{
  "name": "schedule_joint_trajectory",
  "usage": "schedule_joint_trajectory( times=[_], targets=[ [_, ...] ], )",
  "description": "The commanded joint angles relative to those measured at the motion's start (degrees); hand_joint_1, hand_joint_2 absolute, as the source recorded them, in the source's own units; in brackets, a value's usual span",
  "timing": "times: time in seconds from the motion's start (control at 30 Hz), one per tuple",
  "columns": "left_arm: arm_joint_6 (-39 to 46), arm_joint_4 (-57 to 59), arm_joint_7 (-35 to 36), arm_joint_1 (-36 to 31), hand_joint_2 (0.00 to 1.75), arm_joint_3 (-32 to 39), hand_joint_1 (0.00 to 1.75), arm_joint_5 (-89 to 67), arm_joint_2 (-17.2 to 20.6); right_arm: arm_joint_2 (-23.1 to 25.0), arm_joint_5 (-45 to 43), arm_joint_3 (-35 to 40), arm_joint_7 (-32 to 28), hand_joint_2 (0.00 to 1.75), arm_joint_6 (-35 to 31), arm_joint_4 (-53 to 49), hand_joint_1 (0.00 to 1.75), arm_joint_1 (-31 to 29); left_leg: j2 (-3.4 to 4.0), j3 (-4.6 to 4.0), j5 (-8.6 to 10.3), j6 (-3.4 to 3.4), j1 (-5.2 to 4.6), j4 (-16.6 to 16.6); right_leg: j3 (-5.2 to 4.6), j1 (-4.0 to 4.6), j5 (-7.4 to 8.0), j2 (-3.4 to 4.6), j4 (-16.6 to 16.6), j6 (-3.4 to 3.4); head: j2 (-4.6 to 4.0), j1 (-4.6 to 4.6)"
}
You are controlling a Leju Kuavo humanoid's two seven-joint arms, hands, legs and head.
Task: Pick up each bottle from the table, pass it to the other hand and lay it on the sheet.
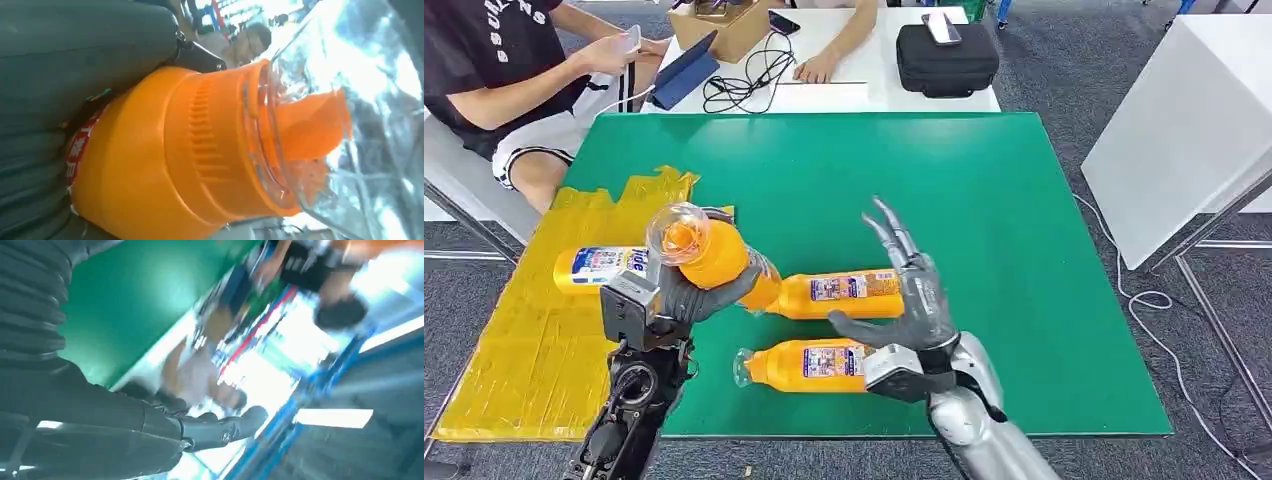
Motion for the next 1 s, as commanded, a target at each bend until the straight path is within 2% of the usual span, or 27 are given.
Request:
schedule_joint_trajectory(
  times=[0.03, 0.07, 0.17, 0.23, 0.3, 0.33, 0.4, 0.53, 0.57, 0.7, 0.87, 0.9, 0.93, 0.97, 1.0],
  targets=[
    [2.2, -0.3, 0.9, -1.1, 1.75, 5.8, 1.75, -6.0, 0.0, -5.5, 4.3, -12.2, -0.6, 1.75, -1.6, -14.3, 0.0, 11.8, -0.24, 0.38, -0.21, -0.05, 0.1, 0.0, 0.57, 0.1, -0.23, -0.36, -0.2, 0.1, 0.0, 0.02],
    [2.5, -0.3, 0.8, -0.9, 1.75, 5.8, 1.75, -6.5, 0.3, -5.4, 4.4, -12.8, -0.9, 1.75, -2.3, -14.9, 0.0, 12.6, -0.14, 0.12, -0.08, -0.02, 0.0, 0.0, 0.23, -0.01, -0.1, -0.21, -0.1, 0.04, 0.0, 0.02],
    [5.1, -0.8, 0.6, -0.4, 1.75, 6.6, 1.75, -9.1, 1.2, -5.7, 4.7, -15.6, -2.0, 1.75, -4.9, -18.9, 0.0, 17.0, -0.07, 0.06, -0.06, -0.01, 0.0, 0.0, 0.14, -0.02, -0.06, -0.12, -0.1, 0.03, 0.0, 0.0],
    [13.9, 0.3, 2.6, -0.7, 1.75, 6.2, 1.75, -23.4, 1.6, -5.5, 5.3, -16.9, -2.1, 1.75, -5.2, -20.5, 0.0, 19.0, -0.16, 0.26, -0.17, -0.05, 0.04, 0.0, 0.4, 0.03, -0.17, -0.26, -0.1, 0.04, 0.0, 0.0],
    [17.4, 2.1, 5.4, -1.9, 1.75, 4.8, 1.75, -33.5, 2.4, -5.2, 8.0, -18.0, -1.2, 1.75, -4.8, -20.9, 0.0, 20.5, -0.16, 0.29, -0.19, -0.06, 0.06, 0.0, 0.43, 0.05, -0.19, -0.27, -0.1, 0.05, 0.0, 0.02],
    [20.4, 4.2, 8.0, -3.0, 1.75, 3.7, 1.75, -43.4, 3.9, -5.2, 10.2, -18.6, -1.0, 1.75, -5.3, -20.9, 0.0, 21.3, -0.12, 0.19, -0.12, -0.04, 0.03, 0.0, 0.3, 0.04, -0.12, -0.2, -0.1, 0.04, 0.0, 0.02],
    [22.5, 6.3, 11.9, -4.6, 1.75, 2.9, 1.75, -52.0, 6.0, -5.6, 10.0, -19.4, -1.0, 1.75, -5.3, -20.9, 0.0, 21.1, -0.15, 0.2, -0.1, -0.04, 0.02, -0.1, 0.3, 0.05, -0.11, -0.22, -0.1, 0.04, 0.0, 0.0],
    [19.4, 11.3, 21.1, -8.7, 1.75, 0.3, 1.75, -73.3, 11.2, -5.8, 8.2, -21.6, -1.4, 1.75, -4.4, -20.7, 0.0, 20.5, 0.03, 0.13, -0.05, -0.03, 0.01, 0.0, 0.18, 0.03, -0.06, -0.13, -0.1, 0.03, 0.0, 0.0],
    [18.6, 12.5, 22.0, -9.4, 1.75, 0.0, 1.75, -75.4, 11.7, -5.6, 8.2, -21.8, -1.5, 1.75, -4.3, -20.5, 0.0, 20.5, 0.06, 0.26, -0.11, -0.06, 0.05, 0.0, 0.33, 0.08, -0.09, -0.15, -0.1, 0.04, 0.0, 0.02],
    [13.6, 22.2, 26.8, -16.9, 1.75, -8.9, 1.75, -77.1, 14.6, -4.6, 8.9, -22.5, -1.8, 1.75, -3.5, -20.3, 0.0, 21.5, -0.17, 0.31, -0.03, -0.08, 0.07, -0.1, 0.44, 0.1, -0.11, -0.38, -0.1, 0.04, 0.0, 0.02],
    [13.1, 22.7, 26.9, -17.3, 1.75, -9.2, 1.75, -77.1, 14.6, -4.6, 8.9, -22.5, -1.9, 1.75, -3.3, -20.3, 0.0, 21.6, 0.09, 0.24, -0.04, -0.07, 0.03, 0.0, 0.28, 0.05, -0.05, -0.1, -0.1, 0.03, 0.0, 0.0],
    [13.1, 22.7, 26.9, -17.3, 1.75, -9.2, 1.75, -77.1, 14.6, -4.6, 8.9, -22.5, -1.9, 1.75, -3.3, -20.3, 0.0, 21.6, 0.1, 0.5, -0.2, -0.11, 0.11, 0.0, 0.59, 0.14, -0.17, -0.15, -0.1, 0.06, 0.0, 0.02],
    [13.1, 22.7, 26.9, -17.3, 1.75, -9.2, 1.75, -77.1, 14.6, -4.6, 8.9, -22.5, -1.9, 1.75, -3.3, -20.3, 0.0, 21.6, 0.14, 0.15, -0.02, -0.04, 0.0, 0.0, 0.16, 0.02, -0.02, -0.02, 0.0, 0.02, 0.0, 0.0],
    [13.1, 22.7, 26.9, -17.3, 1.75, -9.2, 1.75, -77.1, 14.6, -4.6, 8.9, -22.5, -1.9, 1.75, -3.3, -20.3, 0.0, 21.6, 0.14, 0.44, -0.2, -0.09, 0.08, 0.0, 0.51, 0.1, -0.16, -0.08, -0.1, 0.06, 0.0, 0.04],
    [13.1, 22.7, 26.9, -17.3, 1.75, -9.2, 1.75, -77.1, 14.6, -4.6, 8.9, -22.5, -1.9, 1.75, -3.3, -20.3, 0.0, 21.6, 0.13, 0.23, -0.06, -0.06, 0.02, 0.0, 0.26, 0.03, -0.06, -0.06, -0.1, 0.04, 0.0, 0.0]
  ],
)
